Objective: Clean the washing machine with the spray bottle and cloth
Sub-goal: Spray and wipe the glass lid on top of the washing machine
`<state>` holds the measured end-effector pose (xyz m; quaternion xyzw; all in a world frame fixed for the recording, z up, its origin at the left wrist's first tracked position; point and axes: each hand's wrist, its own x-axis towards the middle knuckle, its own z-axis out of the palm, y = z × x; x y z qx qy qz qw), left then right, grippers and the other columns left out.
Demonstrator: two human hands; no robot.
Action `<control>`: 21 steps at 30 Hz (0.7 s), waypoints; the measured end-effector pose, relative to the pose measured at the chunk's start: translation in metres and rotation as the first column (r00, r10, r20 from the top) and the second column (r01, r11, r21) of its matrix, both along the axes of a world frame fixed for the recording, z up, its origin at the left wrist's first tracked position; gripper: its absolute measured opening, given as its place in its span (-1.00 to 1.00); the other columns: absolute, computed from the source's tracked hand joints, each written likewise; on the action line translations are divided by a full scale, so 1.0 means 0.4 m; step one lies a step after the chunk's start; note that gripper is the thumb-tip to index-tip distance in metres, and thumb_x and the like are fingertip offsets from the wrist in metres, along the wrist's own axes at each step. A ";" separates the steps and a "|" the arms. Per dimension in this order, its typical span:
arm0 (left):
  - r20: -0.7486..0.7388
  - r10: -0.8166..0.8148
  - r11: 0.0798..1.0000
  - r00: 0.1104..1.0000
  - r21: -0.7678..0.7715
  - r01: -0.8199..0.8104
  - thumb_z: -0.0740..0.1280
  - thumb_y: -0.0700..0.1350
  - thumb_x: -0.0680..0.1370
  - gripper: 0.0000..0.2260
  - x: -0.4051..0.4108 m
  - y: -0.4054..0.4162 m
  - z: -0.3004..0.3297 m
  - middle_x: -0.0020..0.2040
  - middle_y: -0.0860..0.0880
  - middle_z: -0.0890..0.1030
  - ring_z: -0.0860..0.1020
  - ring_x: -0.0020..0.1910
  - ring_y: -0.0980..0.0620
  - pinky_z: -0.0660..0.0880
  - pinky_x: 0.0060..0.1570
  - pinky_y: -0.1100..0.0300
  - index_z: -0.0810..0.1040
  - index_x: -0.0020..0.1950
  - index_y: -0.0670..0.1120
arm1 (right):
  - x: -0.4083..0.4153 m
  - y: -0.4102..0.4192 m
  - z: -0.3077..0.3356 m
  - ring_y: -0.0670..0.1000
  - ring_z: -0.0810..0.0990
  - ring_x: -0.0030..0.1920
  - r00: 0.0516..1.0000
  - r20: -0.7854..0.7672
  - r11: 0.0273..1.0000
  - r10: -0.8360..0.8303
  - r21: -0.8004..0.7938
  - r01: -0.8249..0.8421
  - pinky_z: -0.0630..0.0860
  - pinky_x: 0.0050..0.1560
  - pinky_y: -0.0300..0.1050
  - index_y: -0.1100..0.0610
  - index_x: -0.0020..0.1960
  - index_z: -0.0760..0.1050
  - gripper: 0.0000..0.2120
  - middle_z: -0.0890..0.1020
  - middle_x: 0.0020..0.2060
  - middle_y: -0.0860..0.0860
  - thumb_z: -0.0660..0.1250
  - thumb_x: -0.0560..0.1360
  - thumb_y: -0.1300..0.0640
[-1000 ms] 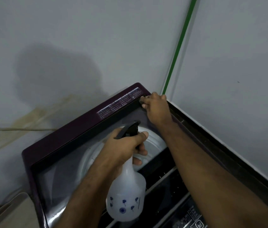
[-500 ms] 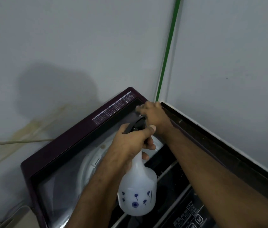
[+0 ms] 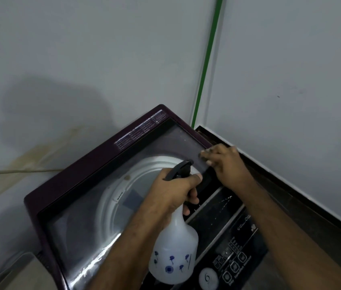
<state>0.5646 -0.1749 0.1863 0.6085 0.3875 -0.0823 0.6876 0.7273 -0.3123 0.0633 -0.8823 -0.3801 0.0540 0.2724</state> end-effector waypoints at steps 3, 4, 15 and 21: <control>-0.020 0.019 0.998 1.000 0.058 -0.018 0.41 -0.22 0.56 -0.86 -0.025 -0.016 -0.015 -0.42 -0.06 0.49 0.46 -0.48 0.04 0.38 -0.50 0.21 0.54 -0.20 -0.14 | 0.006 0.048 0.005 0.06 0.31 0.08 0.970 -0.086 0.973 -0.227 0.015 0.229 0.38 0.13 -0.05 0.00 0.34 0.60 -0.70 0.55 0.12 0.04 0.31 0.64 0.18; -0.026 0.021 0.998 0.999 0.066 -0.019 0.40 -0.23 0.54 -0.84 -0.033 -0.023 -0.015 -0.42 -0.06 0.46 0.41 -0.48 0.04 0.37 -0.48 0.21 0.52 -0.23 -0.11 | -0.007 0.064 0.009 0.06 0.32 0.10 0.969 -0.080 0.972 -0.233 0.005 0.234 0.35 0.13 -0.09 0.00 0.34 0.60 -0.69 0.55 0.13 0.04 0.30 0.64 0.19; -0.020 -0.019 0.989 1.000 0.146 0.022 0.41 -0.24 0.53 -0.85 -0.094 -0.037 -0.016 -0.39 -0.10 0.51 0.46 -0.43 0.00 0.38 -0.48 0.22 0.55 -0.25 -0.14 | -0.097 0.103 0.025 0.16 0.40 0.20 0.991 -0.027 0.988 -0.134 -0.078 0.132 0.31 0.12 -0.09 -0.01 0.34 0.58 -0.69 0.53 0.19 0.05 0.25 0.65 0.15; -0.084 0.027 0.995 0.996 0.102 -0.019 0.45 -0.18 0.51 -0.91 -0.169 0.022 -0.015 -0.41 -0.05 0.55 0.50 -0.47 0.05 0.40 -0.50 0.23 0.58 -0.08 -0.18 | -0.138 0.088 0.016 0.13 0.34 0.14 0.984 -0.040 0.984 -0.173 -0.061 0.170 0.52 0.14 0.08 -0.05 0.37 0.57 -0.68 0.54 0.22 0.06 0.26 0.66 0.13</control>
